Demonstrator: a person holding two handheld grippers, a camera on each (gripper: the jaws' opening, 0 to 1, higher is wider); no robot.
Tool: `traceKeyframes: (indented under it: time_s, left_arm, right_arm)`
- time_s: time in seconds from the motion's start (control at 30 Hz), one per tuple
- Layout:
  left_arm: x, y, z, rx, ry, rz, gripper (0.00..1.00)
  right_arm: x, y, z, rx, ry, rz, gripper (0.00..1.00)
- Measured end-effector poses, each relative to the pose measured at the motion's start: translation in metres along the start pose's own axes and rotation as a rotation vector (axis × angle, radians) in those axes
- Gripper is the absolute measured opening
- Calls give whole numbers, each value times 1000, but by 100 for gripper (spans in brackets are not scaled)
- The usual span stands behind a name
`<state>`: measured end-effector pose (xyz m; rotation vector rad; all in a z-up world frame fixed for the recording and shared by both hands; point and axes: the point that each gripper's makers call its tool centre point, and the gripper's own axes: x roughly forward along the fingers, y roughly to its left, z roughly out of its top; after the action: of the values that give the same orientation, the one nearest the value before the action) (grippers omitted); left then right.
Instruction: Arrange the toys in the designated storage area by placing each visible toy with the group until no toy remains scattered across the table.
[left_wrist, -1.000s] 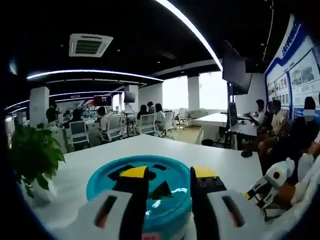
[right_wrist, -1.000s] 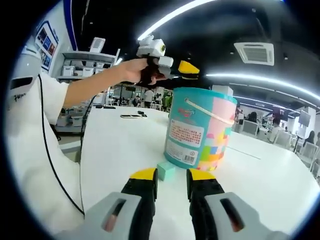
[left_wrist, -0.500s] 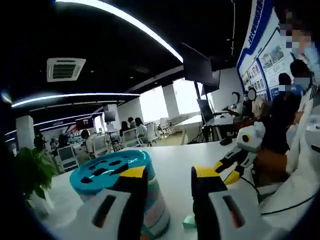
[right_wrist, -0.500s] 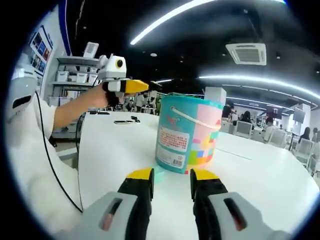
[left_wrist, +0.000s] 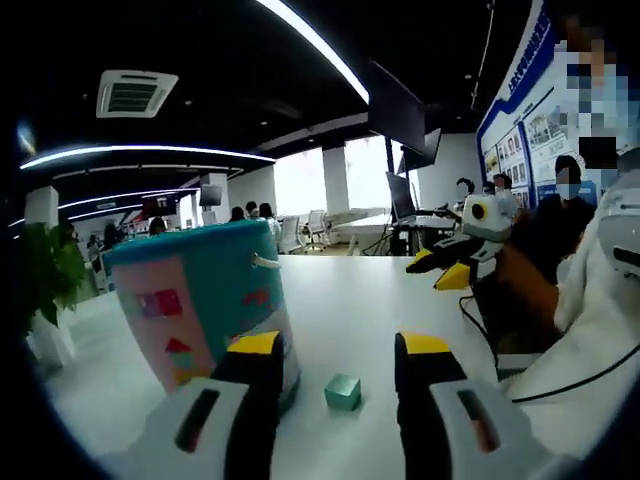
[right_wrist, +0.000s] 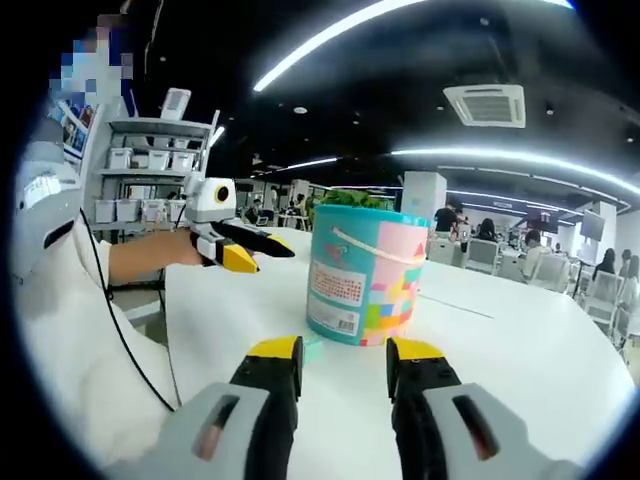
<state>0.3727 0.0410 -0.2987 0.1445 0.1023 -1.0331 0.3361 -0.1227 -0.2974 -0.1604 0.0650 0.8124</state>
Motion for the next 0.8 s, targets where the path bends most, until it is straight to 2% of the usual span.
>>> traceKeyframes:
  time_s: [0.1, 0.13, 0.27, 0.4, 0.53, 0.8]
  left_arm:
    - [7, -3, -15, 12, 33, 15, 45]
    - [10, -7, -23, 34, 60, -5, 45]
    - [24, -12, -41, 80, 104, -15, 45]
    - [37, -9, -53, 88, 129, -31, 45]
    - [46, -8, -67, 82, 165, -40, 44]
    - [56, -11, -79, 85, 194, -51, 40]
  right_arm:
    - [-6, 4, 9, 18, -25, 37, 37]
    - [-7, 4, 11, 16, -29, 40, 37]
    - [-11, 1, 15, 0, -44, 31, 35]
    - [-14, -3, 14, -40, -36, 5, 33]
    - [-16, -5, 13, -32, -40, 0, 34]
    - [-19, -1, 14, -55, -34, 6, 35]
